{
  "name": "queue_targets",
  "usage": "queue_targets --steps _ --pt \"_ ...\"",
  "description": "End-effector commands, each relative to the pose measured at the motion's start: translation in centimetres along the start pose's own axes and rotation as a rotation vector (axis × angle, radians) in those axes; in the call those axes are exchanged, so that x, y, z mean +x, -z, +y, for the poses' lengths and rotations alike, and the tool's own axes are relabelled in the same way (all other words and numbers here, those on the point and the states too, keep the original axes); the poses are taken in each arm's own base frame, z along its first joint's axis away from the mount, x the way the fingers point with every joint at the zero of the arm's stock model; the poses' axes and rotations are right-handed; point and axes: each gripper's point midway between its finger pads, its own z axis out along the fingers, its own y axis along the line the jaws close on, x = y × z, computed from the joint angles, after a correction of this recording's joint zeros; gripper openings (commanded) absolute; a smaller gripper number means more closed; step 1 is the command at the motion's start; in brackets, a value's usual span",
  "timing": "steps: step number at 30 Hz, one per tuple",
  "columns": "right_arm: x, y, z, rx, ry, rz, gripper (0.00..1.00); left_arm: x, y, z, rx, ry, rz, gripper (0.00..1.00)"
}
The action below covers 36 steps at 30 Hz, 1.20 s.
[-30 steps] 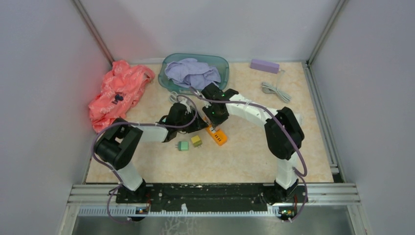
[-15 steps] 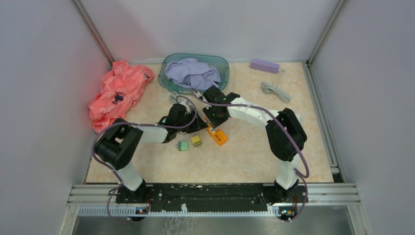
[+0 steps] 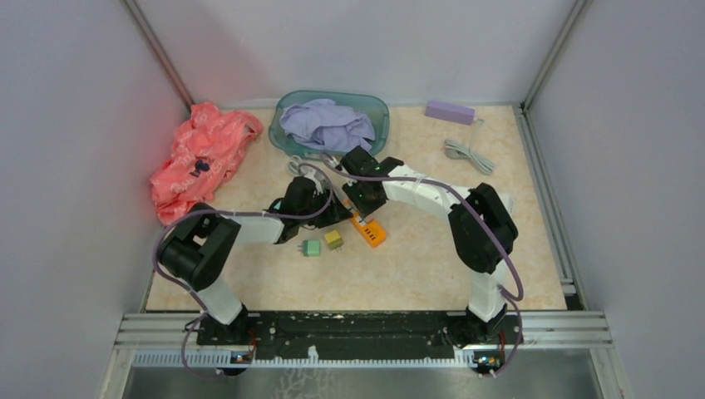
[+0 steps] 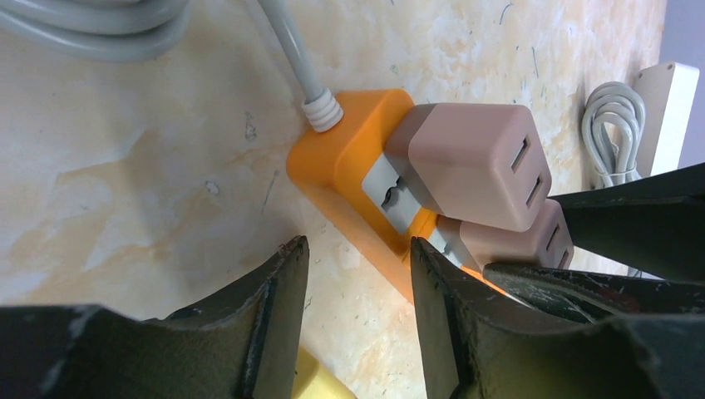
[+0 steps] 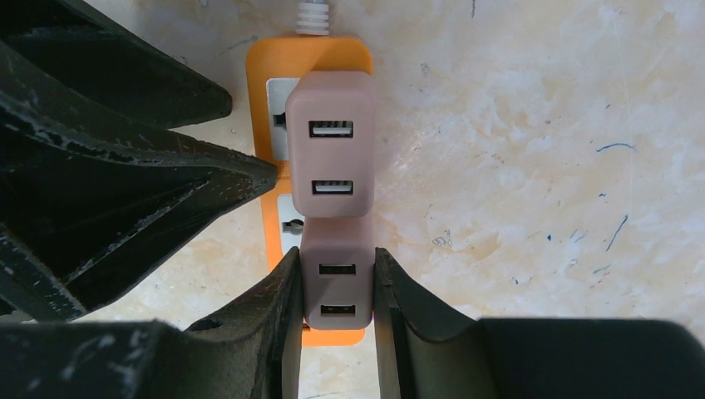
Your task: Insert the plug
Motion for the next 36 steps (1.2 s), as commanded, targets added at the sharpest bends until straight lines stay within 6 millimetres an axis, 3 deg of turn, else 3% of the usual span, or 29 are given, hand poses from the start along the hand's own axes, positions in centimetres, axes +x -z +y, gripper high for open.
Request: queue_targets --steps 1,3,8,11,16,19,22,27,36 --pt "3.0 -2.6 0.2 0.034 0.023 0.106 0.0 0.6 1.2 0.0 -0.016 -0.001 0.023 0.56" --pt "1.5 -1.2 0.4 0.03 0.023 0.046 0.03 -0.1 1.8 -0.5 -0.015 -0.011 0.003 0.57" --pt "-1.6 2.2 0.8 0.016 0.022 -0.071 0.31 -1.6 3.4 -1.2 -0.025 -0.035 -0.05 0.62" --pt "-2.9 4.1 1.3 0.011 0.021 -0.141 0.46 -2.2 4.4 -1.4 -0.041 -0.045 -0.074 0.65" --pt "-3.8 6.9 1.5 -0.011 -0.004 -0.259 0.62 -3.1 6.4 -1.2 -0.081 -0.06 -0.118 0.71" --pt "-3.1 8.4 1.1 -0.004 -0.012 -0.297 0.7 -3.6 8.2 -1.4 -0.093 -0.072 -0.147 0.74" --pt "-1.7 8.7 0.6 0.01 -0.019 -0.296 0.72 -4.1 10.0 -1.2 -0.123 -0.091 -0.176 0.77" --pt "0.8 7.7 0.9 -0.021 -0.039 -0.301 0.75 -5.5 13.4 -1.0 -0.186 -0.134 -0.251 0.83" --pt "4.3 4.7 1.8 -0.07 -0.057 -0.257 0.75 -10.3 19.7 -2.2 -0.299 -0.272 -0.401 0.95"
